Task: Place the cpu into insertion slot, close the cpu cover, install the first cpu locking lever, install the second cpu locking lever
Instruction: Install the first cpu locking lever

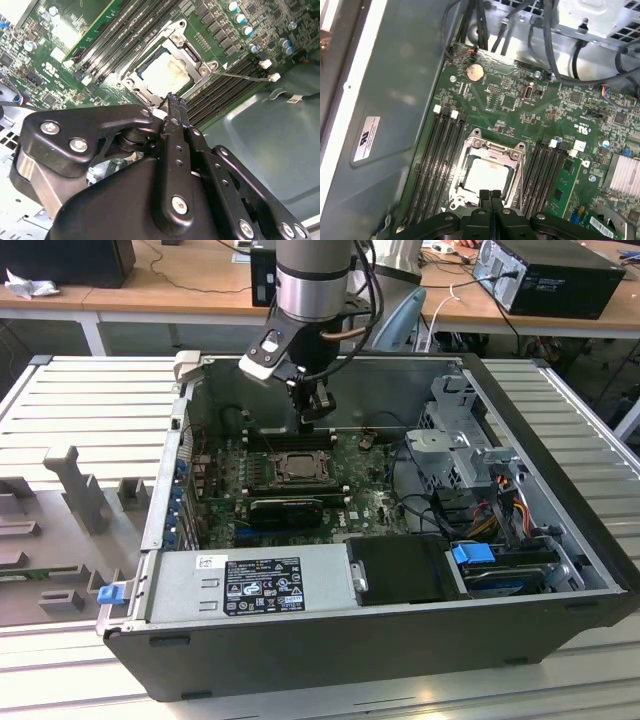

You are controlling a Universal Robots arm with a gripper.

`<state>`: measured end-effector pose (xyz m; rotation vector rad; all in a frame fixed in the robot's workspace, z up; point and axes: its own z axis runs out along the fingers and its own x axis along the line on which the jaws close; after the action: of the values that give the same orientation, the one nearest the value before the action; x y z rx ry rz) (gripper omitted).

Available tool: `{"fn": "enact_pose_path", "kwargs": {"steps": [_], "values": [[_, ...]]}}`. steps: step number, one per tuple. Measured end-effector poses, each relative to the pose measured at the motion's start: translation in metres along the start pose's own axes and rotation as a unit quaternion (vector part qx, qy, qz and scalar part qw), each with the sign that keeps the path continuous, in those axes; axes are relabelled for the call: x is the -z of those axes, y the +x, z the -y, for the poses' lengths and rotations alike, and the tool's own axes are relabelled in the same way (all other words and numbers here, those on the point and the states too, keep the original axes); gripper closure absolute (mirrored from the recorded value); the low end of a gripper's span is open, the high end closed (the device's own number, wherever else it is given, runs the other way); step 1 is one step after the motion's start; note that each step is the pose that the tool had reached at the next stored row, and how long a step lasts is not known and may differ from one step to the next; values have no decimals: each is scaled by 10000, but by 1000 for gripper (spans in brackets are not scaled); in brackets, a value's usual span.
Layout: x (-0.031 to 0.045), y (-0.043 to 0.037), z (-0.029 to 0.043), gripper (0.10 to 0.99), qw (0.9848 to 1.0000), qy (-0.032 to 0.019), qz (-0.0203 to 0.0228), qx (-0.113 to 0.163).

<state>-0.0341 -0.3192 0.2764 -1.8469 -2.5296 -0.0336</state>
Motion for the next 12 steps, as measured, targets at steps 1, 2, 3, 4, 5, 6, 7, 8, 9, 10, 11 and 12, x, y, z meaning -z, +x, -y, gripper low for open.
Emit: {"fn": "enact_pose_path", "kwargs": {"steps": [1, 2, 3, 4, 5, 6, 7, 8, 9, 10, 11, 12], "values": [[0, 0, 0, 980, 10000, 2, -1, 84], [0, 0, 0, 980, 9999, 3, -2, 157], [0, 0, 0, 980, 9998, 4, -3, 223], [0, 0, 0, 980, 9996, 5, -3, 266], [0, 0, 0, 980, 9996, 6, -3, 296], [0, 0, 0, 980, 9993, 7, -4, 378], [0, 0, 0, 980, 9988, 10, -6, 491], [0, 0, 0, 980, 9986, 10, -6, 530], [0, 0, 0, 980, 9984, 11, -7, 560], [0, 0, 0, 980, 9982, 12, -7, 607], [0, 0, 0, 980, 9977, 14, -8, 684], [0, 0, 0, 980, 9972, 15, -9, 742]]}}
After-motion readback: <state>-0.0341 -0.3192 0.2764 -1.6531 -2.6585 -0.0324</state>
